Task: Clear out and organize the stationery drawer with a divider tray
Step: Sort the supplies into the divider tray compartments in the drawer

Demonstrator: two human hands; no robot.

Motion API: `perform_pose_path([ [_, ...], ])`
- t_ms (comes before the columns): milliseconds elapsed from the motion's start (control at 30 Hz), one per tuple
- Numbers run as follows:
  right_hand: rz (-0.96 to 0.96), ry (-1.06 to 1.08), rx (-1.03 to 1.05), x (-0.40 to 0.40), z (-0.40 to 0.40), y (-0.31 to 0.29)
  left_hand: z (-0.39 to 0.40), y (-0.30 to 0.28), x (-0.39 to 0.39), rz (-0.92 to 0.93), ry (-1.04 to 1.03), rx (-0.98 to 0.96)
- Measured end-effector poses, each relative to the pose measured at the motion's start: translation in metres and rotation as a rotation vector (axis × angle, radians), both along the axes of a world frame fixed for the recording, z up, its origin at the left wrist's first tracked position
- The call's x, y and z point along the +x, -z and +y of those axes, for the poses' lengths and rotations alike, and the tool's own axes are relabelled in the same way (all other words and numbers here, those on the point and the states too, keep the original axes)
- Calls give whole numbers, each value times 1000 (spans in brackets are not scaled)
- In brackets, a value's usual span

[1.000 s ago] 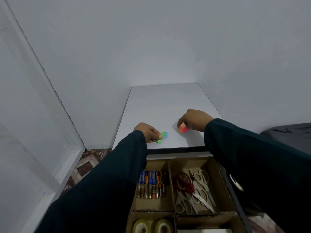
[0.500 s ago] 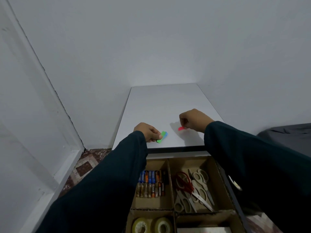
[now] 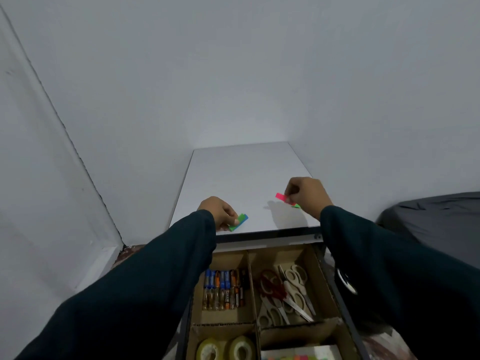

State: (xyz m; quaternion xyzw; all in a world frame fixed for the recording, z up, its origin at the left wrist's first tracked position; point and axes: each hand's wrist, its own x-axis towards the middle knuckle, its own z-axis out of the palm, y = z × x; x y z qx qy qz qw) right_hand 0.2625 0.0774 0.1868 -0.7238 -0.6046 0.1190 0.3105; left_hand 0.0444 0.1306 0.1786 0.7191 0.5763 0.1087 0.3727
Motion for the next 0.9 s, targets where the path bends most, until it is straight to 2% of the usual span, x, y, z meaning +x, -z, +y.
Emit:
perform_pose_path([
  [100, 213, 132, 24, 21, -11, 0, -2, -9, 12, 32, 65, 53],
  [267, 407, 241, -5, 41, -21, 13, 0, -17, 46, 35, 155, 151],
  [500, 363, 162, -59, 52, -11, 16, 17, -15, 101, 66, 236, 266],
  [633, 552, 266, -25, 65, -8, 30, 31, -7, 129, 159, 299, 290],
  [733, 616, 291, -42, 71, -6, 41, 38, -3, 144, 271, 374, 307],
  [900, 528, 257, -84, 72, -1, 42, 44, 2, 153, 315, 395, 350],
])
